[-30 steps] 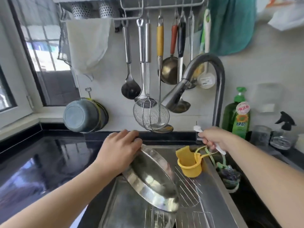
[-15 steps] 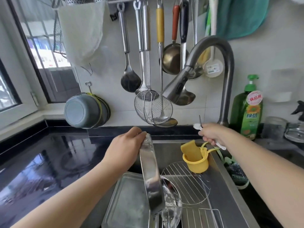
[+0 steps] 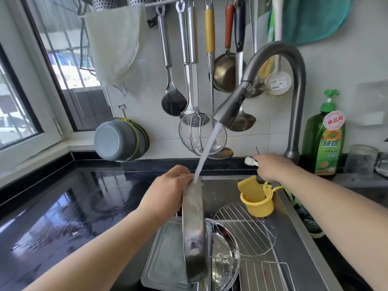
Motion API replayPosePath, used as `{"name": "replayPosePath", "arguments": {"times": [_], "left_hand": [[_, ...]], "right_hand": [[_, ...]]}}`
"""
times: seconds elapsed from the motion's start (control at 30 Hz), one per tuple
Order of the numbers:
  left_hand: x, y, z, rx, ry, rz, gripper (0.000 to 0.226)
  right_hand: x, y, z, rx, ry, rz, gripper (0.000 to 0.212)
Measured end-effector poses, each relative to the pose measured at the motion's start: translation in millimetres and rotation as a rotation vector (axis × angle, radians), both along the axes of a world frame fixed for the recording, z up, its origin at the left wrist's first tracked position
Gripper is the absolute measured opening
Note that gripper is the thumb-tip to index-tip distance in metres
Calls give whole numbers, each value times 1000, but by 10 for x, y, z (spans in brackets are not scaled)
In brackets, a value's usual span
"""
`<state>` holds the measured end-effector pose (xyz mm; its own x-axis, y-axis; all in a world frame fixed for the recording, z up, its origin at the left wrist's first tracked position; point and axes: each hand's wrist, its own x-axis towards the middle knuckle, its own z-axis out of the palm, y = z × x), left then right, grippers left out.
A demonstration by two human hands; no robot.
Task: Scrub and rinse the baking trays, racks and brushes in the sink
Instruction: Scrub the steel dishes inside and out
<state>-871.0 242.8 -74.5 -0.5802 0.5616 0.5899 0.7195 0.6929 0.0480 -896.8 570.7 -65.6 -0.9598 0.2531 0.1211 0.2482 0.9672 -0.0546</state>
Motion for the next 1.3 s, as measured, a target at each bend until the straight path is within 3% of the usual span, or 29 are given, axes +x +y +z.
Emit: {"name": "replayPosePath", "arguments": {"times": [0.13,0.3,0.37,0.43,0.5,0.57,0.7,0.77,0.9,0.97,1.07,1.17,1.3], "left_hand": [[-22,-119,-3,152,-126,22,53],[37,-216,-32,101,-203,57,49],[62,-219,-19,101,-305,159,40],[61,-210,-11,241,-404,212,27],[94,-187,16,433,-556,181,21],[149,-185,53,660,-757,77,13],[390,-224,95,1006,-1062,-119,14],[499,-187,75,1041,-1033,-87,10],[609,-69,-6,1059,-892,-55,21],[647,-19,-52,1155,-902,-41,39],[698,58,-127,1295,-900,0,55],[776,166,-195,1358,-986,-115,62],[909,231,-297,1402,-1139,-306,74]], "right_hand": [[-60,93,-35,193,-68,-5,44],[-103,179,110,233,-55,-111,37],[-117,216,164,230,-38,-107,39],[-25,208,173,218,-55,-43,43],[178,150,136,115,-90,48,37],[418,76,71,-38,-119,108,12],[955,-250,13,-365,-70,241,31],[1247,-523,74,-508,32,335,29],[1609,-1025,131,-589,203,404,51],[1723,-1159,106,-534,270,417,58],[1866,-1358,156,-279,278,453,69],[1866,-1593,161,-141,219,458,71],[1579,-1631,281,16,165,313,68]]}}
